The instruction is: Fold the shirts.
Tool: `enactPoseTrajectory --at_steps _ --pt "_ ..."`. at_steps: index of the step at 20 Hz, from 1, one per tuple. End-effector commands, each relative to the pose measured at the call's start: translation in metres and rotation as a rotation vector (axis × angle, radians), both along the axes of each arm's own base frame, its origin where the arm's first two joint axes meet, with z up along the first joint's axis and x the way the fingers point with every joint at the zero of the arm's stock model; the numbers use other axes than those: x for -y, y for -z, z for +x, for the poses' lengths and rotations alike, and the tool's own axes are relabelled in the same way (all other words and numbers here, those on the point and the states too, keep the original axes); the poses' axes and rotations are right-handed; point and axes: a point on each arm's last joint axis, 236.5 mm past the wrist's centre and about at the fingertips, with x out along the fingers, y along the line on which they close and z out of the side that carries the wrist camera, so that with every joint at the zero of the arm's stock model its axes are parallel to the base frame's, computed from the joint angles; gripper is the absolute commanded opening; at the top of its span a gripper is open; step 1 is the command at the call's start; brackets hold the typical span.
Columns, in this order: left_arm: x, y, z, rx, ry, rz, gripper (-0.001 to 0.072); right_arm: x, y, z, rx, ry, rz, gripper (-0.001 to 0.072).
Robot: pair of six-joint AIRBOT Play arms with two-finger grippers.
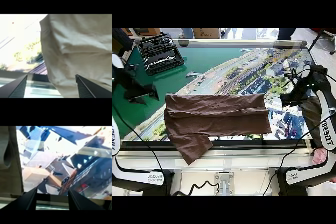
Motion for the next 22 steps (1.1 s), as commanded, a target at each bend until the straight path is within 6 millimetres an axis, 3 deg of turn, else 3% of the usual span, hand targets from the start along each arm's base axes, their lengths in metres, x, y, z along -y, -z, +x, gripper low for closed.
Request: enactPoseTrajectory --at_steps 1,4,8,10,12,15,19,22 --pt "-0.008 -0.016 -0.027 0.030 -0.093 -0.108 0.0702 0.011 -0.004 -0.027 -0.011 0.111 0.109 0.0440" --pt "-0.001 0.033 -0.082 -0.110 -0.139 -0.167 0.0702 0.007 0.001 -0.053 0.026 0.226 0.300 0.0440" --pt "0.041 0.110 -0.148 -0.281 -0.121 -0.293 0.0702 -0.032 0.022 -0.086 -0.024 0.317 0.579 0.0441" --pt "0.056 0.135 -0.166 -0.306 -0.143 -0.330 0.0701 -0.057 0.035 -0.096 -0.037 0.320 0.672 0.0440" --pt "0.071 0.146 -0.162 -0.268 -0.175 -0.384 0.0702 -0.073 0.044 -0.092 0.004 0.353 0.741 0.0440" --pt "0.074 0.151 -0.150 -0.215 -0.210 -0.396 0.0701 -0.075 0.060 -0.097 0.014 0.371 0.728 0.0440" --pt "0.081 0.149 -0.131 -0.151 -0.254 -0.436 0.0701 -0.074 0.062 -0.097 0.021 0.367 0.722 0.0439" --pt "0.081 0.149 -0.128 -0.140 -0.262 -0.438 0.0701 -0.076 0.059 -0.093 0.038 0.365 0.742 0.0439"
